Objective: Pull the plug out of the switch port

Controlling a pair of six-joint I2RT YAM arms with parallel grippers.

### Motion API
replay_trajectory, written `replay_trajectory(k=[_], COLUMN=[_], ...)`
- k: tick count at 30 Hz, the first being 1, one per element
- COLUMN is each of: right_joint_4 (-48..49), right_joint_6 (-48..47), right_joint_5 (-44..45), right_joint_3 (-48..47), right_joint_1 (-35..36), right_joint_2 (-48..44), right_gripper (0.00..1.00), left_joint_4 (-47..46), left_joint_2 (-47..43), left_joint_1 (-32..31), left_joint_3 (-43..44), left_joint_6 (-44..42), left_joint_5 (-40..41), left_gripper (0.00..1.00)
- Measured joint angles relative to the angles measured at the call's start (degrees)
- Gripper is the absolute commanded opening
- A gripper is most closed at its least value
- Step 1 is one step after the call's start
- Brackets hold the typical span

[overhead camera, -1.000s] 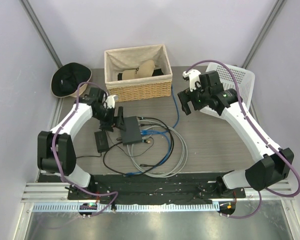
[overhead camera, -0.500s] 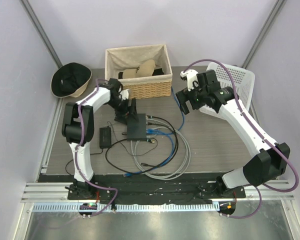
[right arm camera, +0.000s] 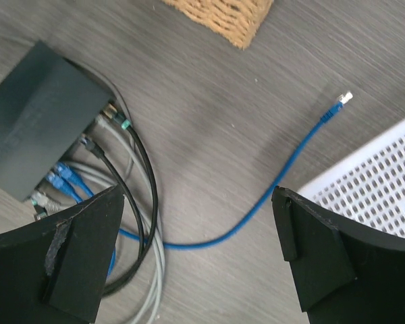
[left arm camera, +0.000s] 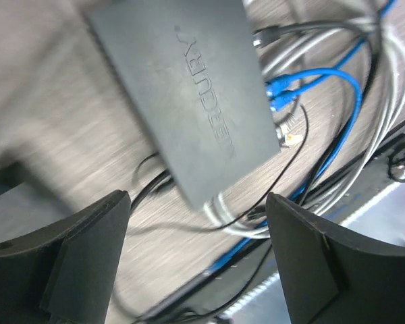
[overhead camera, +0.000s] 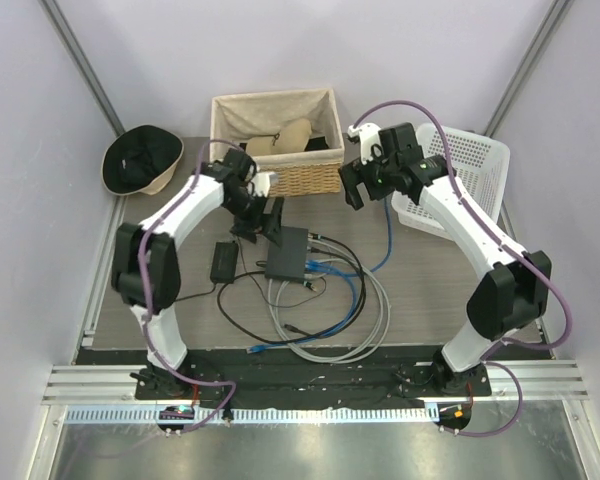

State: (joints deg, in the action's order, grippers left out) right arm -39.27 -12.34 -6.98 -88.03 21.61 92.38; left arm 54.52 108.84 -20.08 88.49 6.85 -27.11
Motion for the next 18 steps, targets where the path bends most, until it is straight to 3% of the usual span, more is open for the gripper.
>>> replay_trajectory(k=[6, 10, 18], right_joint_4=[0.85, 1.73, 2.36], right_joint_6=[2.19, 3.17, 4.55], right_joint_5=[-0.59, -0.11, -3.04], right_joint_3=[-4.92, -7.78, -7.78], right_joint_1=[0.0, 0.0, 0.02], right_joint_2=[4.48, 5.38, 5.92], right_gripper=[1.0, 1.0, 0.97], left_joint_4=[0.2, -1.42, -3.8], left_joint_2=[-10.43, -11.37, -10.82], left_joint_1=[5.2, 8.24, 7.15], left_joint_3=[3.61, 5.16, 3.98], left_joint_6=[-6.03, -7.26, -5.84], left_joint_5=[2.19, 2.8, 3.08], left_gripper=[0.88, 0.87, 0.86])
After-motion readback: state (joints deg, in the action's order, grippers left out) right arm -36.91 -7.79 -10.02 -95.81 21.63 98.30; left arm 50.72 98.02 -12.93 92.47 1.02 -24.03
